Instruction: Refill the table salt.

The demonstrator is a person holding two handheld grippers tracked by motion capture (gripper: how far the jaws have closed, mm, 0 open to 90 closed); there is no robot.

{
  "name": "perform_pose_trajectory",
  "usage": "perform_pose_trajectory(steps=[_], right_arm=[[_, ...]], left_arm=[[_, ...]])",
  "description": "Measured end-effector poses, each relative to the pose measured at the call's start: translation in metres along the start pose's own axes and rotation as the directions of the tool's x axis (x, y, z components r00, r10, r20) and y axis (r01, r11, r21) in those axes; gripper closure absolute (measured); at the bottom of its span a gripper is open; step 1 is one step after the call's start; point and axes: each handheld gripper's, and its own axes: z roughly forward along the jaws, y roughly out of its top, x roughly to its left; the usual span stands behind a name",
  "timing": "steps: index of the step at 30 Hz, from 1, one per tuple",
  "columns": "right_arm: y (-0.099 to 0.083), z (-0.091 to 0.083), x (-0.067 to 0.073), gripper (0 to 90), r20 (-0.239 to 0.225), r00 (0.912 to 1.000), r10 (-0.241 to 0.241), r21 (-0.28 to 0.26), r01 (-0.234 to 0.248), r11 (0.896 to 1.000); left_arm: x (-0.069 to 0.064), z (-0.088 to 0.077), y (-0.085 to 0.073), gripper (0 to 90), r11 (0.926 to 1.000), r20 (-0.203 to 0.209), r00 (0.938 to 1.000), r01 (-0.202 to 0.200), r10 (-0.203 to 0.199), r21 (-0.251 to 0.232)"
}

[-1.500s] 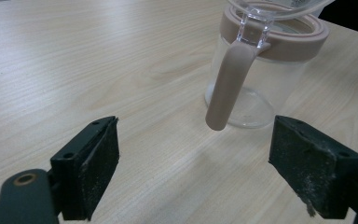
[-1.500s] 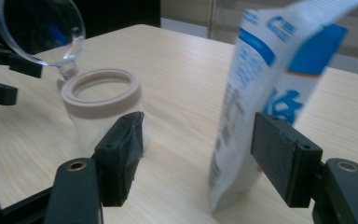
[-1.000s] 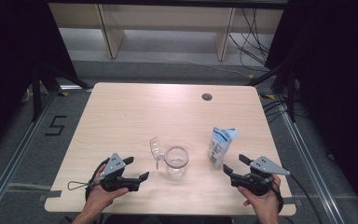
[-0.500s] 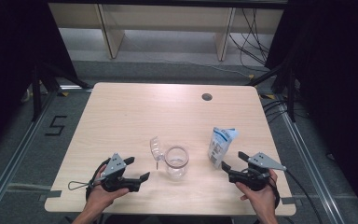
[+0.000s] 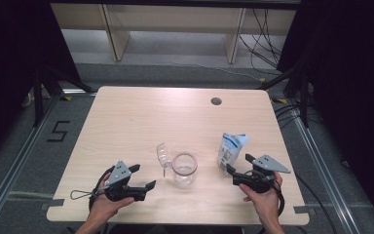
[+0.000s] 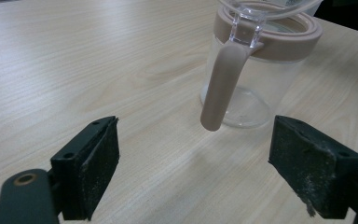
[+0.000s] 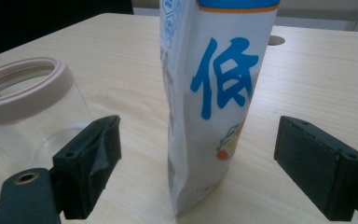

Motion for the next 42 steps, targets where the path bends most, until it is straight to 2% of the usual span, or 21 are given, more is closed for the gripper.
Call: perform_pose_trajectory(steps=[1,3,5,6,11,15,17,18,19,20,23,24,25,26,27,29,32,33,34,38,42], right_arm=[[0.000,-0.001,0.003,15.8,0.011,0.9991,0.041,0.029,-0.042,0.999],[0.001,0.003,0.002,15.8,0.027,0.9981,0.055,0.031,-0.056,0.998],[0.001,0.010,-0.003,15.8,0.034,0.9990,0.029,0.006,-0.029,1.000],[0.001,0.011,-0.002,15.8,0.028,0.9983,0.050,0.012,-0.050,0.999],[0.002,0.020,0.000,15.8,0.038,0.9982,0.045,0.039,-0.047,0.998],[0.001,0.028,0.001,16.3,0.056,0.9974,0.046,0.007,-0.046,0.999],[0.001,0.032,0.003,16.4,0.090,0.9955,0.031,0.011,-0.033,0.999],[0.000,0.033,0.004,16.4,0.081,0.9960,0.039,0.001,-0.039,0.999],[0.001,0.033,0.008,16.7,0.084,0.9937,0.075,0.023,-0.077,0.997],[0.000,0.036,0.005,17.2,0.081,0.9964,0.023,0.022,-0.025,0.999],[-0.001,0.039,0.008,17.6,0.100,0.9942,0.041,0.005,-0.041,0.999],[-0.001,0.040,0.012,18.2,0.105,0.9916,0.075,0.000,-0.075,0.997],[-0.001,0.041,0.009,19.0,0.105,0.9936,0.042,0.011,-0.044,0.999],[-0.002,0.042,0.011,19.6,0.112,0.9912,0.071,0.002,-0.071,0.997],[-0.002,0.044,0.007,20.0,0.103,0.9938,0.041,-0.002,-0.041,0.999],[-0.003,0.046,0.006,20.2,0.117,0.9924,0.037,0.001,-0.038,0.999],[-0.004,0.048,0.004,20.3,0.107,0.9926,0.057,0.009,-0.059,0.998],[-0.005,0.049,0.008,20.3,0.111,0.9884,0.104,0.006,-0.105,0.994],[-0.005,0.050,0.004,20.5,0.103,0.9927,0.063,0.004,-0.063,0.998],[-0.006,0.050,0.004,20.8,0.098,0.9940,0.049,0.019,-0.051,0.999],[-0.006,0.052,0.003,22.0,0.095,0.9946,0.041,-0.008,-0.040,0.999]], left_arm=[[0.000,0.000,0.000,15.6,1.0000,-0.001,1.0000,0.000,0.000,0.000],[0.001,0.000,0.000,15.6,0.9999,0.009,0.9998,-0.016,0.016,0.000],[0.001,0.000,-0.001,15.6,1.0000,0.004,1.0000,-0.003,0.003,-0.002],[0.001,-0.001,0.000,15.6,0.9999,0.002,0.9999,-0.011,0.011,-0.003],[0.001,0.000,-0.001,15.6,1.0000,0.006,1.0000,-0.005,0.005,-0.003],[0.001,0.000,-0.001,15.6,0.9999,0.007,0.9998,-0.017,0.017,0.001],[0.000,0.000,-0.001,15.6,1.0000,0.002,1.0000,-0.001,0.001,0.000],[0.000,0.000,-0.001,15.6,1.0000,0.007,1.0000,-0.005,0.005,-0.004],[0.000,0.000,-0.001,15.6,1.0000,0.002,1.0000,-0.002,0.002,-0.001],[0.000,0.000,-0.001,15.6,1.0000,0.007,1.0000,-0.001,0.001,-0.001],[0.000,-0.001,-0.001,15.8,0.9998,0.003,0.9998,-0.017,0.017,0.002],[0.000,-0.001,0.000,15.8,0.9998,0.004,0.9998,-0.018,0.018,0.001],[0.000,0.000,0.000,15.8,0.9999,0.004,0.9999,-0.013,0.013,-0.003],[0.000,-0.001,0.000,15.8,0.9998,0.005,0.9998,-0.018,0.018,0.002],[0.000,-0.001,-0.001,15.8,0.9998,0.004,0.9998,-0.018,0.018,0.002],[0.000,-0.001,0.000,15.8,0.9999,0.005,0.9998,-0.017,0.017,-0.001],[0.000,-0.001,0.000,15.8,0.9999,0.004,0.9999,-0.012,0.012,-0.001],[0.000,-0.001,0.000,15.7,0.9998,0.006,0.9998,-0.019,0.019,0.000],[0.000,-0.001,0.000,15.7,0.9998,0.006,0.9998,-0.019,0.019,0.000],[-0.001,-0.001,0.000,15.8,1.0000,0.005,0.9999,-0.009,0.009,0.001],[-0.001,-0.001,0.000,15.8,0.9997,0.006,0.9997,-0.023,0.023,-0.001]])
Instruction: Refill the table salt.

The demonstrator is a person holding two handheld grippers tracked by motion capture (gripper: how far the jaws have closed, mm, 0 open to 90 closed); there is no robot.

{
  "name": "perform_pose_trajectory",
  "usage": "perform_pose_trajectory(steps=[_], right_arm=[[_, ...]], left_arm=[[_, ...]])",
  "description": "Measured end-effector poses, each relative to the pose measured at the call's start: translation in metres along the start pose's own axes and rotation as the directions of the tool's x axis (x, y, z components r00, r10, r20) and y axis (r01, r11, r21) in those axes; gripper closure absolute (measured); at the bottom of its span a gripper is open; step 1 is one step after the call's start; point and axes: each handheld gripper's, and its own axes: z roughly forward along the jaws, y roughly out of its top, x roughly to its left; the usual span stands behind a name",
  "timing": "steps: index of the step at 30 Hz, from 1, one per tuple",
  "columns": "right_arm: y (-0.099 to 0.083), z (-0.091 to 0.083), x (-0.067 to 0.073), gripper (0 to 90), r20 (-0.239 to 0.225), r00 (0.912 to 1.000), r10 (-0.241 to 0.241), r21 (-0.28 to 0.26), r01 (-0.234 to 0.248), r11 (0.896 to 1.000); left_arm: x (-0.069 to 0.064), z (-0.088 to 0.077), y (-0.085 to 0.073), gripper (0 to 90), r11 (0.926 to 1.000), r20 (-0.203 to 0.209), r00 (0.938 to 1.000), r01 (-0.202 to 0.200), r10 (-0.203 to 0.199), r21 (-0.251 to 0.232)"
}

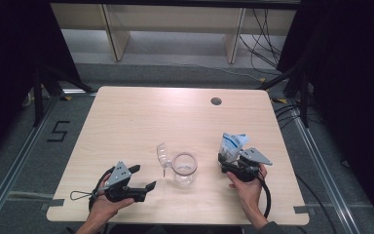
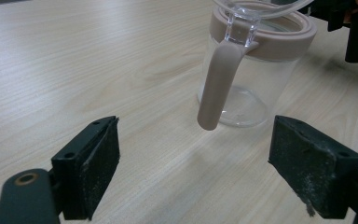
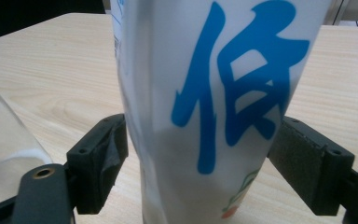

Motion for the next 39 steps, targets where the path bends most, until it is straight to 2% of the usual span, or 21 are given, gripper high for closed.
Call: perform_pose_trajectory(steps=[1,3,6,7,8,9,11,12,13,16,17,18,20,22,23,24,26,28,30,38,39], right_arm=[[0.000,0.000,-0.001,21.9,-0.013,0.9999,0.003,0.003,-0.003,1.000],[0.000,0.000,-0.002,21.9,0.003,0.9999,0.012,0.019,-0.012,1.000],[0.000,0.001,-0.002,22.8,-0.010,0.9999,0.000,0.007,0.000,1.000],[0.000,0.001,-0.001,23.0,0.001,1.0000,-0.003,0.010,0.003,1.000],[-0.001,0.004,-0.001,23.2,-0.011,0.9999,-0.005,-0.010,0.005,1.000],[-0.001,0.003,-0.002,23.4,-0.008,1.0000,-0.005,0.013,0.005,1.000],[-0.002,0.007,-0.002,23.9,-0.013,0.9999,0.008,-0.007,-0.008,1.000],[-0.002,0.007,-0.002,24.6,-0.009,0.9999,0.005,0.002,-0.005,1.000],[-0.002,0.007,0.000,25.3,-0.002,0.9997,0.026,0.003,-0.026,1.000],[-0.002,0.006,0.000,25.8,-0.026,0.9990,0.037,-0.001,-0.037,0.999],[-0.002,0.007,-0.001,26.2,-0.018,0.9996,0.020,-0.001,-0.020,1.000],[-0.002,0.006,0.002,26.2,-0.019,0.9990,0.041,0.011,-0.041,0.999],[-0.003,0.007,0.001,26.2,-0.024,0.9992,0.032,0.009,-0.032,0.999],[-0.004,0.007,0.002,26.2,-0.014,0.9995,0.030,0.012,-0.030,0.999],[-0.004,0.007,0.002,26.2,-0.004,0.9998,0.018,0.020,-0.018,1.000],[-0.004,0.008,0.000,26.5,-0.024,0.9997,0.007,0.007,-0.007,1.000],[-0.005,0.009,-0.002,26.7,-0.012,0.9997,-0.023,0.007,0.023,1.000],[-0.006,0.010,0.001,27.2,-0.014,0.9999,-0.002,0.007,0.002,1.000],[-0.006,0.011,0.001,28.1,-0.019,0.9997,-0.016,0.001,0.016,1.000],[-0.007,0.011,0.000,30.4,-0.020,0.9997,-0.012,0.003,0.012,1.000],[-0.007,0.011,0.000,30.7,-0.024,0.9996,-0.015,0.007,0.015,1.000]], left_arm=[[0.000,0.000,0.000,15.8,1.0000,0.000,1.0000,0.000,0.000,0.001],[-0.001,0.001,-0.001,15.8,1.0000,-0.001,1.0000,0.010,-0.010,0.000],[0.000,0.000,0.000,15.8,1.0000,0.001,1.0000,0.001,-0.001,0.001],[0.000,0.001,0.000,15.8,1.0000,0.002,1.0000,0.003,-0.003,0.001],[0.000,0.001,0.000,15.8,1.0000,0.005,1.0000,0.004,-0.004,-0.001],[0.000,0.001,-0.001,15.8,1.0000,0.003,1.0000,0.002,-0.002,0.002],[-0.001,0.000,0.000,15.8,1.0000,0.002,1.0000,0.003,-0.003,-0.002],[0.000,0.000,0.000,15.8,1.0000,0.004,1.0000,0.000,0.000,-0.003],[0.000,0.000,0.000,15.8,1.0000,0.003,1.0000,0.004,-0.004,-0.006],[0.000,0.000,0.000,15.8,1.0000,0.002,1.0000,0.000,0.000,0.003],[0.000,0.000,0.000,15.8,1.0000,0.003,1.0000,0.001,-0.001,0.000],[-0.001,0.000,0.000,15.8,1.0000,0.003,1.0000,0.001,-0.001,-0.001],[-0.001,0.001,-0.001,15.8,0.9999,0.006,0.9999,0.012,-0.012,-0.004],[-0.001,0.001,0.000,15.8,1.0000,0.008,1.0000,-0.001,0.001,-0.003],[-0.001,0.000,0.000,15.8,1.0000,0.002,1.0000,0.001,-0.001,-0.001],[-0.001,0.000,0.000,15.8,1.0000,0.003,1.0000,0.001,-0.001,-0.001],[-0.001,0.001,-0.001,15.8,0.9999,0.005,0.9999,0.012,-0.012,-0.001],[-0.001,0.001,0.000,15.8,1.0000,0.002,1.0000,0.002,-0.002,-0.001],[-0.001,0.001,0.000,15.8,1.0000,0.005,1.0000,0.001,-0.001,-0.003],[-0.002,0.001,-0.001,15.8,0.9999,0.003,0.9999,0.012,-0.012,-0.002],[-0.001,0.000,0.000,15.8,1.0000,0.003,1.0000,0.001,-0.001,-0.001]])
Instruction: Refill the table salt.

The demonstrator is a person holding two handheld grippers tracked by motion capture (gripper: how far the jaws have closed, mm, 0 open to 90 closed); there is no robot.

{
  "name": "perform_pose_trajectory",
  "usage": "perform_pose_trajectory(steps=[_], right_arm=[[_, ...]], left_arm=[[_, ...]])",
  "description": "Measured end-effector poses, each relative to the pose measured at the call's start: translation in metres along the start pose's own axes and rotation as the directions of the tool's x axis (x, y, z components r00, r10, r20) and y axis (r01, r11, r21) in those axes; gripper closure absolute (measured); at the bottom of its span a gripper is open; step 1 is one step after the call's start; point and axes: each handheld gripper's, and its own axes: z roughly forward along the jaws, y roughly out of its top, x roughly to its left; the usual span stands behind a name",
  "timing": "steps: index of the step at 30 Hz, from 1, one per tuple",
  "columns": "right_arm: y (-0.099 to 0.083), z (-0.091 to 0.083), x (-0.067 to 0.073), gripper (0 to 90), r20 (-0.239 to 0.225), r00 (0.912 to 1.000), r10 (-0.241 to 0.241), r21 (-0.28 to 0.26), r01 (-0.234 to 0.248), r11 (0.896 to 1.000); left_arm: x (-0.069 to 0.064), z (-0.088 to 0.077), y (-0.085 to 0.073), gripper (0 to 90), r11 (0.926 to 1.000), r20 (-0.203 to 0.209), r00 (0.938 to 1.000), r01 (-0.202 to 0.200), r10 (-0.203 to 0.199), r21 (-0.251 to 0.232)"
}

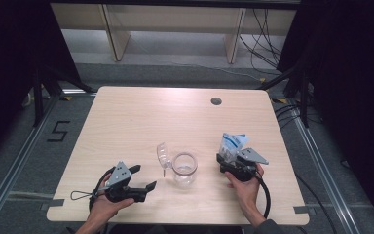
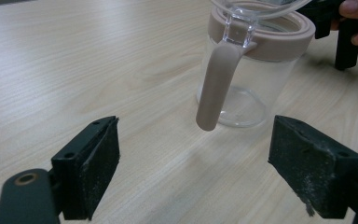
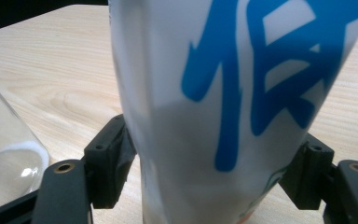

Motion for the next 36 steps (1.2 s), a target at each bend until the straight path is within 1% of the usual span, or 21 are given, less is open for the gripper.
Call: perform_pose_trajectory(steps=[3,4,5,6,7,8,9,10,11,12,13,15,19,20,21,22,23,26,28,30,36], right_arm=[[-0.0008,0.0003,0.0010,32.0,0.008,1.0000,-0.005,0.007,0.005,1.000],[-0.0012,0.0007,0.0009,32.0,0.006,1.0000,-0.003,0.004,0.003,1.000],[-0.0016,0.0013,0.0000,31.9,0.010,0.9999,-0.006,0.004,0.006,1.000],[-0.0016,-0.0001,0.0013,32.1,0.023,0.9996,0.018,0.023,-0.019,1.000],[-0.0017,0.0007,-0.0006,32.5,0.006,0.9999,0.008,-0.003,-0.008,1.000],[-0.0017,0.0002,-0.0009,32.9,0.005,0.9999,0.011,0.000,-0.011,1.000],[-0.0019,-0.0002,0.0010,33.2,0.009,0.9994,0.034,0.004,-0.034,0.999],[-0.0020,0.0002,-0.0001,33.3,0.005,0.9995,0.031,-0.005,-0.031,0.999],[-0.0018,0.0005,-0.0020,33.6,0.005,0.9999,0.012,-0.007,-0.012,1.000],[-0.0019,0.0004,-0.0013,33.9,0.002,0.9998,0.020,-0.006,-0.020,1.000],[-0.0014,-0.0004,-0.0002,34.1,0.003,0.9994,0.033,0.006,-0.033,0.999],[-0.0017,0.0002,-0.0010,34.9,0.004,0.9999,0.016,0.000,-0.016,1.000],[-0.0017,0.0001,-0.0009,36.1,0.002,0.9998,0.018,0.001,-0.018,1.000],[-0.0018,-0.0002,0.0008,36.1,0.003,0.9993,0.036,0.006,-0.036,0.999],[-0.0017,0.0000,0.0004,36.3,0.002,0.9995,0.032,0.006,-0.032,0.999],[-0.0015,0.0003,-0.0011,36.5,0.001,0.9999,0.015,0.004,-0.015,1.000],[-0.0015,0.0004,-0.0012,36.8,0.001,0.9999,0.015,0.004,-0.015,1.000],[-0.0016,0.0003,-0.0009,37.3,0.003,0.9998,0.018,0.007,-0.018,1.000],[-0.0020,0.0016,-0.0014,37.4,0.009,0.9998,0.015,-0.002,-0.015,1.000],[-0.0016,0.0006,-0.0017,37.3,0.015,0.9998,0.013,0.017,-0.013,1.000],[-0.0015,0.0002,-0.0011,34.2,0.010,0.9997,0.021,0.021,-0.022,1.000]], left_arm=[[0.0005,0.0003,0.0006,15.8,1.0000,0.004,1.0000,-0.001,0.001,-0.001],[-0.0002,0.0009,0.0000,15.8,0.9999,0.005,0.9999,0.014,-0.014,-0.002],[-0.0006,0.0004,-0.0002,15.8,0.9999,-0.001,0.9999,0.011,-0.011,0.000],[-0.0006,0.0002,-0.0002,15.8,0.9999,0.000,0.9999,0.010,-0.010,0.000],[0.0001,0.0000,0.0002,15.8,1.0000,0.000,1.0000,0.000,0.000,-0.001],[0.0004,0.0000,0.0005,15.8,1.0000,0.001,1.0000,0.000,0.000,-0.001],[0.0008,0.0005,0.0005,15.8,1.0000,0.006,1.0000,0.000,0.000,-0.002],[-0.0005,0.0006,0.0000,15.8,0.9999,-0.001,0.9999,0.012,-0.012,0.002],[-0.0005,0.0005,-0.0001,15.8,1.0000,0.001,1.0000,0.005,-0.005,0.003],[-0.0003,0.0001,0.0002,15.8,1.0000,0.004,1.0000,-0.005,0.005,0.003],[-0.0003,0.0003,0.0004,15.8,1.0000,0.003,1.0000,-0.005,0.005,0.000],[-0.0002,0.0006,0.0005,15.8,1.0000,0.003,1.0000,-0.003,0.003,-0.001],[-0.0003,0.0004,0.0003,15.8,1.0000,0.004,1.0000,-0.005,0.005,0.001],[-0.0004,0.0007,0.0004,15.8,1.0000,0.004,1.0000,-0.002,0.002,-0.002],[-0.0002,0.0008,0.0004,15.8,1.0000,0.004,1.0000,-0.004,0.004,0.001],[0.0001,0.0010,0.0001,15.8,1.0000,0.008,0.9999,-0.007,0.007,0.003],[-0.0006,0.0009,0.0000,15.8,1.0000,0.006,1.0000,-0.001,0.001,0.000],[-0.0003,0.0007,0.0005,15.8,1.0000,0.003,1.0000,-0.003,0.003,-0.001],[0.0001,0.0009,0.0000,15.8,1.0000,0.008,0.9999,-0.007,0.007,0.003],[-0.0005,0.0007,0.0001,15.8,1.0000,0.006,1.0000,-0.005,0.005,0.002],[-0.0004,0.0012,0.0001,15.8,1.0000,0.009,0.9999,-0.006,0.006,0.000]])
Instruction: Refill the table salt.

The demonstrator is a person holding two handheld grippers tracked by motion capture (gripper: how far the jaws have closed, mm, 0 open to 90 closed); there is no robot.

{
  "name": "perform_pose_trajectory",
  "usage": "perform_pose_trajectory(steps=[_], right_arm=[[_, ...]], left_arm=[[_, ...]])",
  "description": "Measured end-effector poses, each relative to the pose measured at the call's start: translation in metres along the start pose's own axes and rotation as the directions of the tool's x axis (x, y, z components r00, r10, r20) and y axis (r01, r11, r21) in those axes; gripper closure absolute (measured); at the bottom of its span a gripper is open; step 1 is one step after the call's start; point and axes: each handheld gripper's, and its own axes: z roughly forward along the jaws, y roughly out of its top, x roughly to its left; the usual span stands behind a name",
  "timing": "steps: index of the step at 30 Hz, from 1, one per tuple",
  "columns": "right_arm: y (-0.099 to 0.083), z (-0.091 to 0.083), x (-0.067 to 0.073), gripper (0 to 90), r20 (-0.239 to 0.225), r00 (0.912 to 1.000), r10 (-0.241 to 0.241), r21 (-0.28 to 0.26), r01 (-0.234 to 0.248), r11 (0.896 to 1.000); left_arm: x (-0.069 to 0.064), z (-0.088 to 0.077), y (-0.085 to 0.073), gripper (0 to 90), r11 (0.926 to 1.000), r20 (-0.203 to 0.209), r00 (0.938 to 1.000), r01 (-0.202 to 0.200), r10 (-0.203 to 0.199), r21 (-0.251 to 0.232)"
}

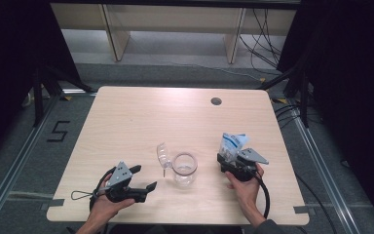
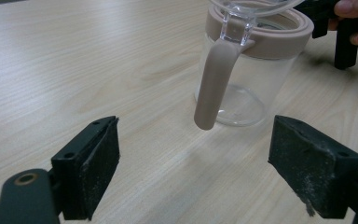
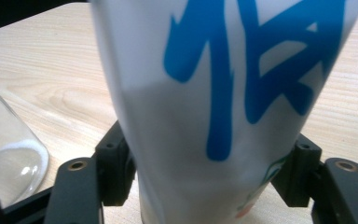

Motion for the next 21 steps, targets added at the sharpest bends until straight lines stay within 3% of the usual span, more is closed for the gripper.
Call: perform_pose_trajectory(steps=[2,5,8,10,11,12,15,19,20,21], right_arm=[[0.0003,0.0004,-0.0011,32.4,0.002,0.9999,-0.011,-0.002,0.011,1.000],[0.0003,-0.0003,-0.0004,30.5,0.001,0.9995,0.032,0.002,-0.032,0.999],[0.0005,0.0015,-0.0010,29.8,0.017,0.9994,0.031,-0.020,-0.030,0.999],[0.0013,0.0023,-0.0013,32.0,0.002,0.9997,0.024,-0.031,-0.023,0.999],[0.0010,0.0025,0.0033,33.5,-0.001,0.9981,0.062,-0.036,-0.062,0.997],[0.0014,0.0035,0.0011,34.6,-0.012,0.9995,0.029,-0.043,-0.029,0.999],[0.0014,0.0043,0.0005,35.9,-0.012,0.9999,0.004,-0.060,-0.005,0.998],[0.0010,0.0041,0.0029,38.7,-0.009,0.9987,0.051,-0.052,-0.051,0.997],[0.0013,0.0043,0.0005,39.6,-0.013,0.9996,0.024,-0.056,-0.025,0.998],[0.0012,0.0045,0.0006,40.5,-0.010,0.9996,0.028,-0.058,-0.029,0.998]], left_arm=[[0.0003,0.0003,0.0001,15.8,1.0000,-0.001,1.0000,0.001,-0.001,0.001],[-0.0004,0.0001,-0.0001,15.8,1.0000,0.001,1.0000,0.000,0.000,0.002],[-0.0002,0.0005,0.0000,15.8,1.0000,0.001,1.0000,0.001,-0.001,0.001],[-0.0004,0.0003,-0.0002,15.8,1.0000,0.001,1.0000,0.003,-0.003,0.002],[-0.0003,0.0000,0.0000,15.9,1.0000,0.002,1.0000,0.000,0.000,0.001],[-0.0004,-0.0005,0.0002,15.8,1.0000,-0.003,1.0000,0.000,0.000,0.003],[-0.0001,0.0001,-0.0002,15.9,1.0000,0.001,1.0000,0.001,-0.001,0.003],[-0.0011,0.0004,-0.0002,15.9,0.9999,0.005,0.9999,0.010,-0.010,0.002],[-0.0004,0.0002,0.0001,15.9,1.0000,0.005,1.0000,-0.006,0.006,0.004],[-0.0004,0.0002,0.0001,15.9,1.0000,0.006,1.0000,-0.007,0.007,0.004]])
